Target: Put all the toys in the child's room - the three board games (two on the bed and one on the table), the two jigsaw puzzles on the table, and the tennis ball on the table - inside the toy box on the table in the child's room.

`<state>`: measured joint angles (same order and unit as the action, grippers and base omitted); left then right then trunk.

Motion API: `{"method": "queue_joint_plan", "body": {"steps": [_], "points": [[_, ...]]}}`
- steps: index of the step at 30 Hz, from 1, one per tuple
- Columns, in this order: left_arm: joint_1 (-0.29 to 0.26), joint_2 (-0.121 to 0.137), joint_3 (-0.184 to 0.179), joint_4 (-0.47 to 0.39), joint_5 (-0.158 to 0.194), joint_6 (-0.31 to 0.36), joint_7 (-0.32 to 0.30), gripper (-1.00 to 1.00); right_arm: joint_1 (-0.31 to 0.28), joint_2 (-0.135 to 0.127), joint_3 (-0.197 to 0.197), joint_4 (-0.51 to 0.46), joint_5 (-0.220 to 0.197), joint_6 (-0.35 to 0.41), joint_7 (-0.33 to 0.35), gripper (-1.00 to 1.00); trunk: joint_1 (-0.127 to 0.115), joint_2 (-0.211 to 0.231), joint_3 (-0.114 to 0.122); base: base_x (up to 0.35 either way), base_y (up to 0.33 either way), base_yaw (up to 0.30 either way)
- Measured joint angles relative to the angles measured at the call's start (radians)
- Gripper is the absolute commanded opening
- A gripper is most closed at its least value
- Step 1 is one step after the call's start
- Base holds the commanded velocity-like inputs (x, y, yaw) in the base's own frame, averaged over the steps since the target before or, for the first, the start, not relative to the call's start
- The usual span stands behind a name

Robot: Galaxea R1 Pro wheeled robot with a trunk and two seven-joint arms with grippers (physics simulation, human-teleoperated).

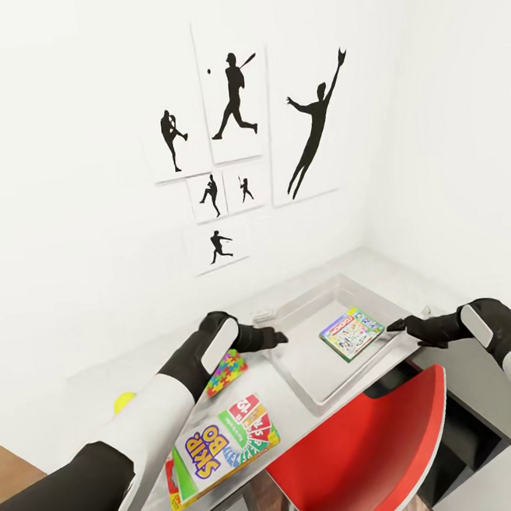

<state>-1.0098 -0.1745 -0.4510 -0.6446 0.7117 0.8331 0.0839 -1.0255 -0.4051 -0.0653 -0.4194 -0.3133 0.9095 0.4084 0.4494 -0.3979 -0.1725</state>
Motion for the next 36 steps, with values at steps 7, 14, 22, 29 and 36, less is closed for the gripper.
{"method": "queue_joint_plan", "body": {"steps": [7,14,22,29,36], "points": [[0.000,0.000,0.081,-0.109,0.006,0.113,-0.061,1.00,0.000,-0.008,-0.002,-0.010,-0.002,0.016,0.008,1.00,0.000,0.000,0.000,0.000,0.000,0.000],[0.001,0.062,0.184,-0.254,0.009,0.196,-0.081,1.00,0.000,-0.021,-0.002,-0.017,-0.002,0.045,0.051,1.00,0.000,0.000,0.000,0.000,0.000,0.000],[0.003,0.156,0.211,-0.338,0.056,0.211,-0.121,1.00,0.000,-0.054,-0.007,-0.079,-0.001,0.090,0.153,1.00,0.000,0.000,0.000,0.000,0.000,0.000],[0.006,0.295,0.210,-0.385,0.194,0.213,-0.159,1.00,0.000,-0.111,-0.010,-0.136,0.000,0.133,0.212,1.00,0.000,0.000,0.000,0.000,0.000,0.000],[0.010,0.416,0.208,-0.398,0.319,0.213,-0.197,1.00,0.000,-0.178,-0.011,-0.145,-0.002,0.133,0.272,1.00,0.000,0.000,0.000,0.000,0.000,0.000]]}}
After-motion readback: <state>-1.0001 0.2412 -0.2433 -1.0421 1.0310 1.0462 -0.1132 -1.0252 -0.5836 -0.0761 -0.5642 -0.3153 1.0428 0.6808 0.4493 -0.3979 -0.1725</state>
